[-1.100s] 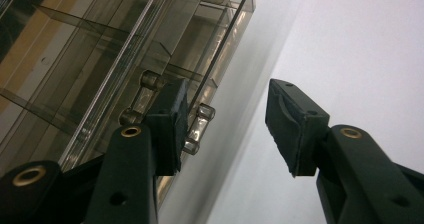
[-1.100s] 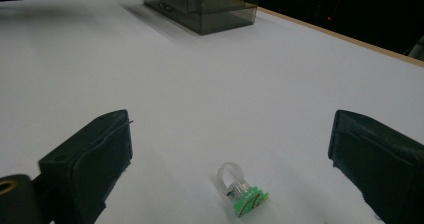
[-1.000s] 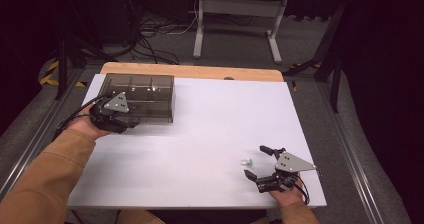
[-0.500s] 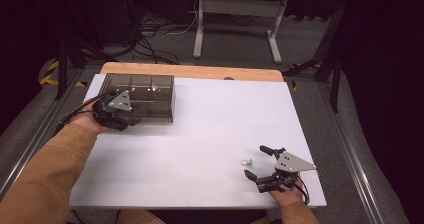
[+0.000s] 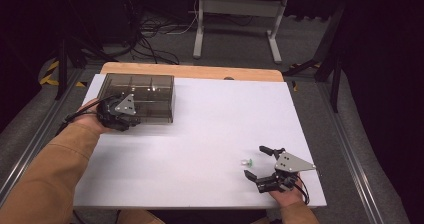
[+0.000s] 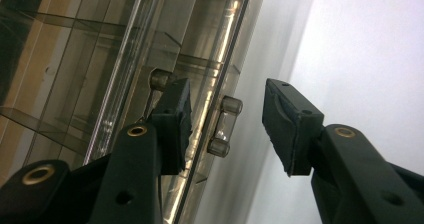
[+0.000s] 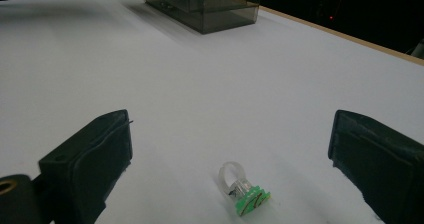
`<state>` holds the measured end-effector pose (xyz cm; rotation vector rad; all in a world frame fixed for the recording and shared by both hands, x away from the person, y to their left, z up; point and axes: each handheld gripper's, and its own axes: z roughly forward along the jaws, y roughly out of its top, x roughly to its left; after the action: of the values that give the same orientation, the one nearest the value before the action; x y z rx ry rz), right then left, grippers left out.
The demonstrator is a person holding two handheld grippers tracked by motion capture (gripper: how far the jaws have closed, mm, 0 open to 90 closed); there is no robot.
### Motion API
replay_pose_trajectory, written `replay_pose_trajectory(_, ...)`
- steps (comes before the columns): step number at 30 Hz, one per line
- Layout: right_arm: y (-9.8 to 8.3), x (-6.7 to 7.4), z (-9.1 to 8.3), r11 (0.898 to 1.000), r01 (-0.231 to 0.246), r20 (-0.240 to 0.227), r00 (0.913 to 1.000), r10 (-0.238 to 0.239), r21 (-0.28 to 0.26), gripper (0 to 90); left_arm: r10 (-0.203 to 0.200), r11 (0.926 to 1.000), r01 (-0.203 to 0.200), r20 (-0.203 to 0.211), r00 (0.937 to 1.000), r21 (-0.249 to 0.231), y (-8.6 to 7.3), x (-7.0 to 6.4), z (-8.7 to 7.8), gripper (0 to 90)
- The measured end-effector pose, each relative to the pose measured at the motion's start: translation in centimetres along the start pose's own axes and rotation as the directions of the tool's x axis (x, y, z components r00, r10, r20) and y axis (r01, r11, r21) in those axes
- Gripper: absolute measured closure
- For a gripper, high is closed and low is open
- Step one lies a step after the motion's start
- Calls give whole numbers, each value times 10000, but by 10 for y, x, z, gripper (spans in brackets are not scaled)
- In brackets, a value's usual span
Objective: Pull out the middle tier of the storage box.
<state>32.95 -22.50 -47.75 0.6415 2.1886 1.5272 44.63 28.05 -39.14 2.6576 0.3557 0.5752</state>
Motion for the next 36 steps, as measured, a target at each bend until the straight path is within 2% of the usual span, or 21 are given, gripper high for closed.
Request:
replay_pose_trajectory(14,0,0,0,10000,23,-30,10000,-23,-6,42,137,9996,-141,193,9997,250,1,0,9,574)
replay_pose_trajectory(19,0,0,0,10000,16,-81,10000,-16,8,42,-35,9998,27,414,9991,204,1,1,13,575)
replay_pose_trajectory(31,0,0,0,10000,-4,-136,9999,4,9,42,-93,9993,75,491,9988,372,-1,3,20,616)
replay_pose_trajectory(36,0,0,0,10000,-7,-134,9999,7,12,42,-47,9981,24,374,9993,609,-1,3,23,631)
